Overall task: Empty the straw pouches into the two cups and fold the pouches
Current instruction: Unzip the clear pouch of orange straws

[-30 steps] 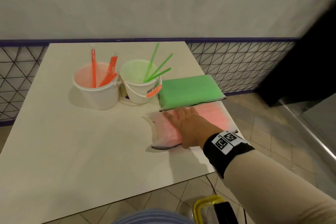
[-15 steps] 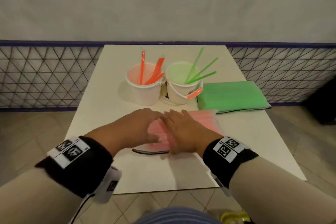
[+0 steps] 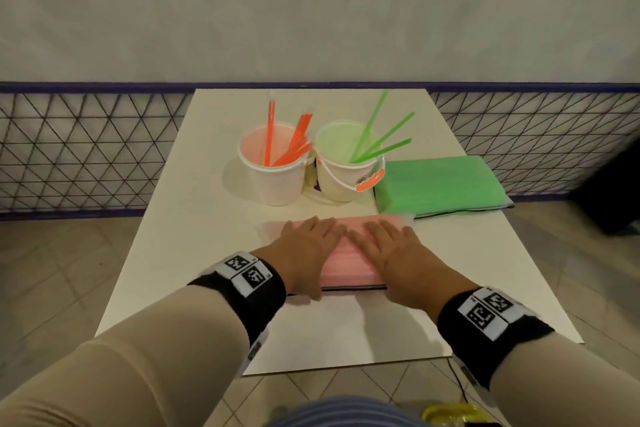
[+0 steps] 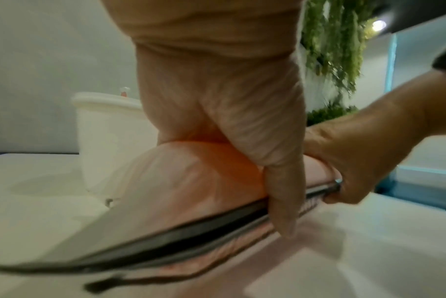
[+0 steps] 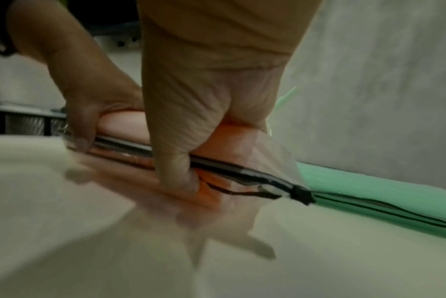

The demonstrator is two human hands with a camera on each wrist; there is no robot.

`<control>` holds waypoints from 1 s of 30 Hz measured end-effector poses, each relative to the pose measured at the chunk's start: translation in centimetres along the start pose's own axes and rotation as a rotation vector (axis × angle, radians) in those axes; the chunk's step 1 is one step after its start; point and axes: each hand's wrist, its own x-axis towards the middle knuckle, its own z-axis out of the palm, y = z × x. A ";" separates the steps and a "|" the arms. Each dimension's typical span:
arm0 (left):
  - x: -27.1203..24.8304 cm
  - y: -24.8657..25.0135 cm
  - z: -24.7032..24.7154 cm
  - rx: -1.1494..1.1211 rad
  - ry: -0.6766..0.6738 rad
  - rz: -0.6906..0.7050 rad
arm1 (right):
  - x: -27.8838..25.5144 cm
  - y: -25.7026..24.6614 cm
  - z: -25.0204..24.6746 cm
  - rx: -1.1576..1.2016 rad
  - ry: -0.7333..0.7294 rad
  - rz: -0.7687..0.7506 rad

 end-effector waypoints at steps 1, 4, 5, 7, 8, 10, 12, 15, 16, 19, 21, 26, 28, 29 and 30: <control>-0.2 -0.3 -0.6 -0.045 0.005 0.015 | 0.1 0.2 -0.4 0.054 0.008 -0.010; -0.7 -1.9 -2.4 -0.274 0.007 0.025 | 0.8 1.5 -2.5 0.293 -0.007 -0.010; -0.8 -2.4 -2.9 -0.333 0.002 0.022 | 1.2 1.9 -3.3 0.365 -0.034 -0.007; -1.1 -3.5 -4.0 -0.403 -0.006 0.013 | 2.1 2.9 -4.8 0.461 -0.080 -0.008; -1.1 -3.9 -4.6 -0.412 -0.003 0.005 | 2.5 3.3 -5.5 0.504 -0.102 -0.005; -1.2 -4.6 -5.6 -0.394 0.014 -0.013 | 2.9 4.1 -6.7 0.599 -0.132 0.011; -1.2 -5.2 -6.1 -0.376 0.015 -0.035 | 3.1 4.8 -7.2 0.669 -0.103 0.051; -0.9 -5.9 -5.8 -0.402 0.025 -0.059 | 3.4 6.1 -6.3 0.709 0.039 0.167; -0.8 -6.1 -5.6 -0.407 0.044 -0.058 | 3.4 6.5 -5.6 0.730 0.089 0.219; -0.4 -6.1 -5.3 -0.408 0.104 -0.066 | 2.7 7.6 -3.6 0.906 0.211 0.354; -0.1 -5.7 -5.3 -0.403 0.130 -0.079 | 2.2 7.8 -2.6 1.026 0.251 0.387; 1.7 -2.2 -6.9 -0.408 0.222 0.059 | 1.8 8.0 -1.9 1.165 0.382 0.433; 2.8 -0.4 -7.2 -0.423 0.270 0.113 | 2.1 7.9 -2.0 1.131 0.405 0.453; 3.4 0.3 -7.2 -0.428 0.295 0.116 | 2.2 7.9 -2.0 1.113 0.408 0.458; 4.0 0.8 -7.1 -0.425 0.320 0.106 | 2.2 7.8 -2.1 1.105 0.407 0.459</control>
